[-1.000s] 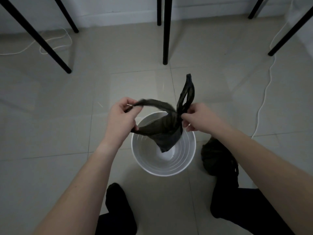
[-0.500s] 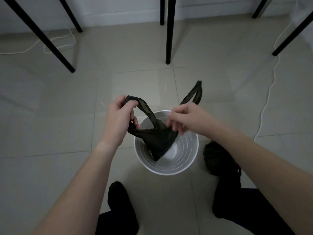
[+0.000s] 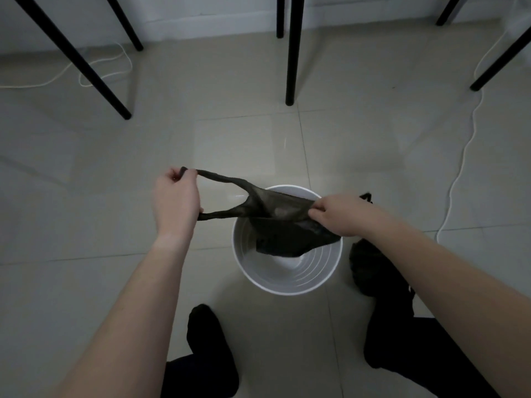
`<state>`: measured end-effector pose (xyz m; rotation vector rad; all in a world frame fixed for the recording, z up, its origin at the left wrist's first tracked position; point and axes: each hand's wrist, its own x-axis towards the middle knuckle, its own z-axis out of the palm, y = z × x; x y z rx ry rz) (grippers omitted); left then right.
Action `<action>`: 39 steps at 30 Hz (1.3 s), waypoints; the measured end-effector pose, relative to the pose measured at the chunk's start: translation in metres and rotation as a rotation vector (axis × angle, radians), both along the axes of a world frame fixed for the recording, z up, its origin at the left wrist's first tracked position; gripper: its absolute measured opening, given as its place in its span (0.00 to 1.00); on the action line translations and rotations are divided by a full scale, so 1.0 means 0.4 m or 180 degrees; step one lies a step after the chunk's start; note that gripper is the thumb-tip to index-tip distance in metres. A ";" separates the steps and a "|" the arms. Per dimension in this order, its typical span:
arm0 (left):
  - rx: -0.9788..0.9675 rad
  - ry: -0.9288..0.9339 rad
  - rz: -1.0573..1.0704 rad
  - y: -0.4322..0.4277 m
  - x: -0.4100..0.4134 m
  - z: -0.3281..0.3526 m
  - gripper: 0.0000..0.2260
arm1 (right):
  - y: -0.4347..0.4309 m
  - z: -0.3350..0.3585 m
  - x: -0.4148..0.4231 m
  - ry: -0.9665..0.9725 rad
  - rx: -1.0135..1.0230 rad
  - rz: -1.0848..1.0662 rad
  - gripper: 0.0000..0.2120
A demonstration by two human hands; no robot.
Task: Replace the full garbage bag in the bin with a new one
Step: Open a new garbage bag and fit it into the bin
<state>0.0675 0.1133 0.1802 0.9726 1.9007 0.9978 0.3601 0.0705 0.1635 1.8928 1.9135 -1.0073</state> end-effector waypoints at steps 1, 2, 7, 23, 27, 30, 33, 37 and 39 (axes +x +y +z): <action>-0.0043 0.0131 -0.0005 0.001 -0.006 0.004 0.05 | -0.001 0.001 0.008 -0.0017 0.0078 -0.0029 0.18; -0.0077 0.0329 -0.0073 -0.002 -0.011 0.007 0.05 | -0.004 0.003 0.014 -0.0009 0.0186 -0.0064 0.17; 0.0830 0.2376 -0.1169 -0.042 0.056 0.038 0.18 | -0.032 0.024 0.019 0.0133 0.0619 0.0035 0.25; -0.0259 0.2881 -0.3183 -0.071 0.212 -0.106 0.10 | -0.028 0.056 0.007 0.0338 0.0774 0.0271 0.18; -0.0256 0.3088 -0.2718 -0.042 0.168 -0.117 0.07 | -0.023 0.042 0.043 -0.0267 0.0448 0.0070 0.15; -0.0164 0.2562 -0.2364 -0.035 0.147 -0.108 0.06 | -0.028 0.041 0.061 -0.0384 0.0191 -0.0076 0.14; -0.0189 0.2279 -0.1966 -0.044 0.144 -0.088 0.15 | -0.035 0.043 0.062 -0.0522 0.0236 -0.0019 0.16; -0.0033 0.2325 -0.1832 -0.055 0.140 -0.059 0.10 | -0.049 0.055 0.053 -0.0572 0.0440 -0.0030 0.19; 0.0084 0.2337 -0.1893 -0.064 0.131 -0.042 0.11 | -0.061 0.069 0.053 -0.0505 0.0596 -0.0065 0.19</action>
